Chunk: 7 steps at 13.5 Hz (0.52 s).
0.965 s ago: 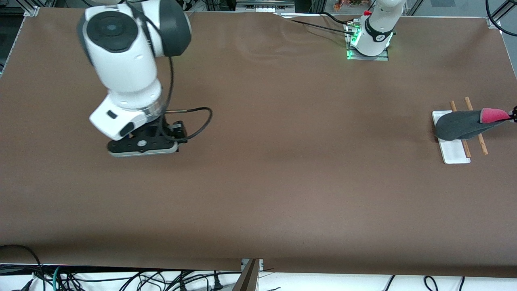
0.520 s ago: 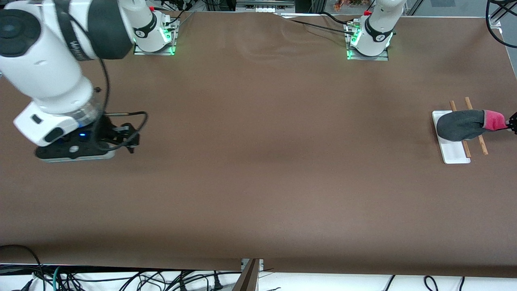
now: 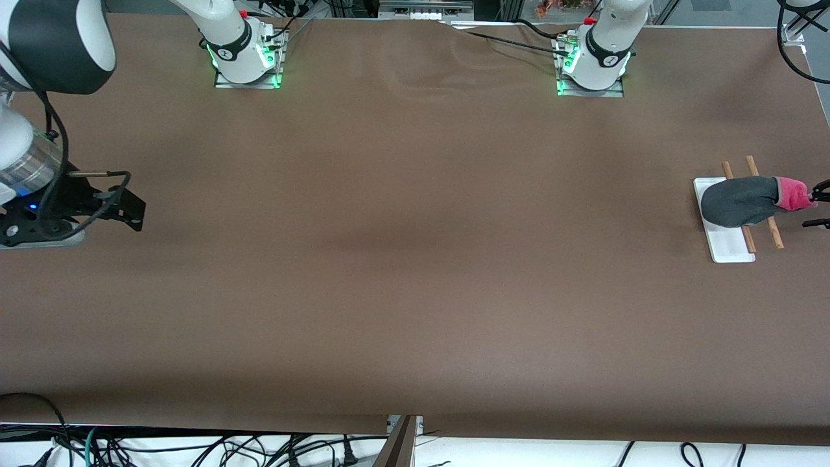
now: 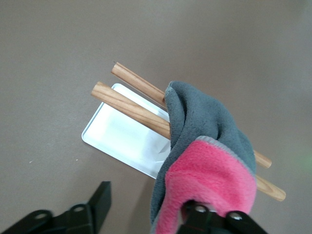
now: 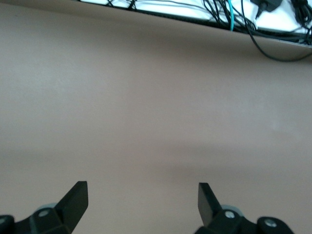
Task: Pass towel and hang on rack
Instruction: 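Release the towel on the rack while the right arm returns to rest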
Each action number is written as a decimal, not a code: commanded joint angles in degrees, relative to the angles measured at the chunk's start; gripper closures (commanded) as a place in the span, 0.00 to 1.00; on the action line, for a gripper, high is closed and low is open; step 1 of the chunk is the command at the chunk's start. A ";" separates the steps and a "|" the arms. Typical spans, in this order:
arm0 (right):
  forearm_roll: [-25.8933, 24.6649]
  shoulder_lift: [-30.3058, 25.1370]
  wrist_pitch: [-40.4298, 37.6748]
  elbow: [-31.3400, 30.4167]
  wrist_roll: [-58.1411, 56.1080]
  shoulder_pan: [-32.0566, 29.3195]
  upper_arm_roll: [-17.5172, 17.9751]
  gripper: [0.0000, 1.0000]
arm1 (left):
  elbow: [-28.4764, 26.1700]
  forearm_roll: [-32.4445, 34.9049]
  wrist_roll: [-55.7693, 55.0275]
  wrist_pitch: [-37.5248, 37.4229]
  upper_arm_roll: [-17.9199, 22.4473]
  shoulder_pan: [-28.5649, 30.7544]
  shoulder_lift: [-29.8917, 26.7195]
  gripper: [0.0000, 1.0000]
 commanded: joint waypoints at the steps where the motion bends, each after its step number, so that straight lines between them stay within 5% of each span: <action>1: 0.03 -4.41 0.25 -5.34 -1.83 -2.54 1.86 0.00 | 1.56 3.76 1.42 3.78 -0.06 0.18 1.90 0.00; 7: 4.77 -7.49 -4.39 -5.96 -5.53 -7.29 1.95 0.00 | 1.65 6.84 2.65 4.68 -0.06 0.45 2.43 0.00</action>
